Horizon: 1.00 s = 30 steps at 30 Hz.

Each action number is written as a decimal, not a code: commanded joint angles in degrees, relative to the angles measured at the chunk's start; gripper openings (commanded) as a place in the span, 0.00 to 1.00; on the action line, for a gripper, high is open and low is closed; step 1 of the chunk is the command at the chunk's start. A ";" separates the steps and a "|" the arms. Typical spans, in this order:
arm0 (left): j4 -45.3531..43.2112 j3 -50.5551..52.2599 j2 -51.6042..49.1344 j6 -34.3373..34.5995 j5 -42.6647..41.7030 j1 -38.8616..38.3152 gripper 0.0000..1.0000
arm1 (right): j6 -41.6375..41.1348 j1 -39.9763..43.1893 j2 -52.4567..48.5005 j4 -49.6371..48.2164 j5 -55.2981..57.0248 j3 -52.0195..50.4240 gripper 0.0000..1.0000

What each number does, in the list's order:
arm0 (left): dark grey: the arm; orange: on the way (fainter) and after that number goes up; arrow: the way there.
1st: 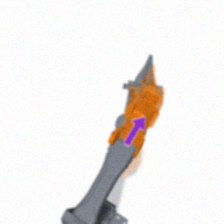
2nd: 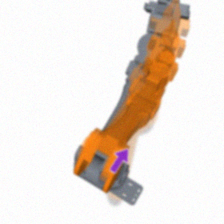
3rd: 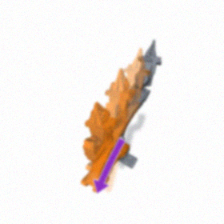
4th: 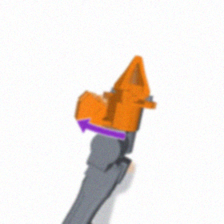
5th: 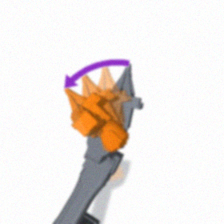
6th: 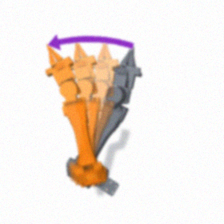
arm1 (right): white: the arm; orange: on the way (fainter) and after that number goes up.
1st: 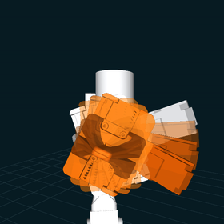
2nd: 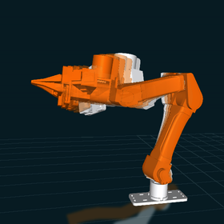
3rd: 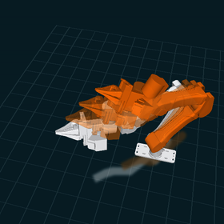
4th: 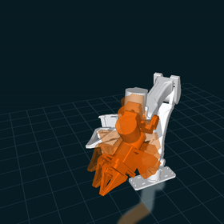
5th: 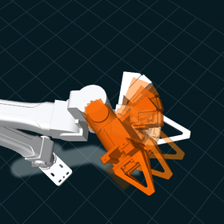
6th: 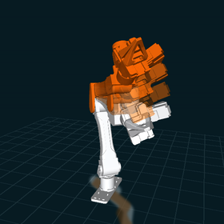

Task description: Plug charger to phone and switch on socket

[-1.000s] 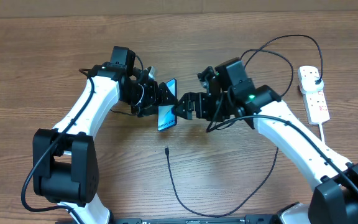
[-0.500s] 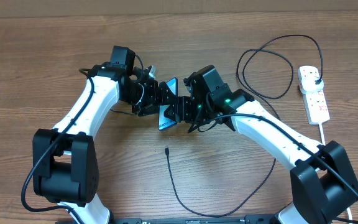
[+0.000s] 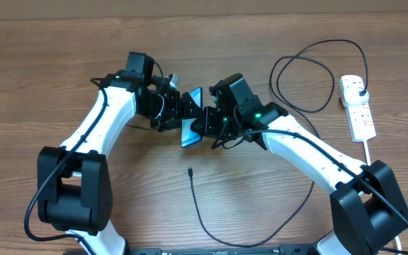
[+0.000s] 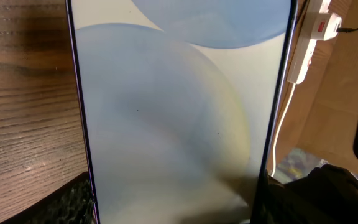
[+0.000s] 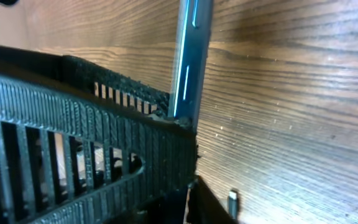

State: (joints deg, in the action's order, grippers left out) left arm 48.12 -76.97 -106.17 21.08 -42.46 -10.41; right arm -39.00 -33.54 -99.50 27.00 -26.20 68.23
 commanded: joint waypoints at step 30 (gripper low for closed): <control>-19.23 -0.44 1.40 -10.78 -41.13 4.79 0.70 | 0.22 10.56 -0.04 -11.69 -30.91 0.39 0.04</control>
State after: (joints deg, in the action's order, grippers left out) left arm 30.55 -76.90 -106.08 12.86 -73.91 -5.72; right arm -39.77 -23.97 -100.16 17.26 -47.88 67.81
